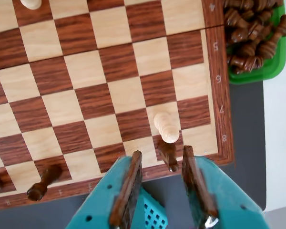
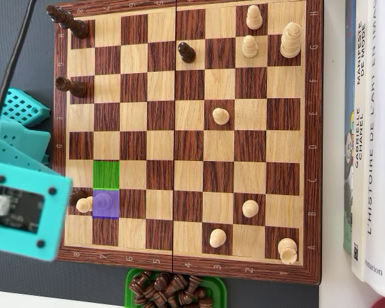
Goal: Play chess
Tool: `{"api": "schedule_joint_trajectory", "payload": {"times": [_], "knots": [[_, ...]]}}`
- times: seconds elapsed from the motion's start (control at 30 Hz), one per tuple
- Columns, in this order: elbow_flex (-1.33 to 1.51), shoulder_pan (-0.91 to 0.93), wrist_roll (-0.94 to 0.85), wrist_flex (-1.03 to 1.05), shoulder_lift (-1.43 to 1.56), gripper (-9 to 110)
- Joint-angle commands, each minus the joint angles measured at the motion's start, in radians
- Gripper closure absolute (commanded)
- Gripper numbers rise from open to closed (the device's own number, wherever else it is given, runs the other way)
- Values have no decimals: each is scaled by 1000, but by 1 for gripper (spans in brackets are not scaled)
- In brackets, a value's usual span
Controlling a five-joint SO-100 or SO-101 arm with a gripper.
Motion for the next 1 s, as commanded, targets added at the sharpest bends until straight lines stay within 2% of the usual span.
{"api": "schedule_joint_trajectory", "payload": {"times": [0.0, 0.47, 0.97], "knots": [[-49, 28, -8, 44, -37, 88], [-49, 110, -120, 48, -230, 88], [-74, 112, -143, 20, -333, 85]]}}
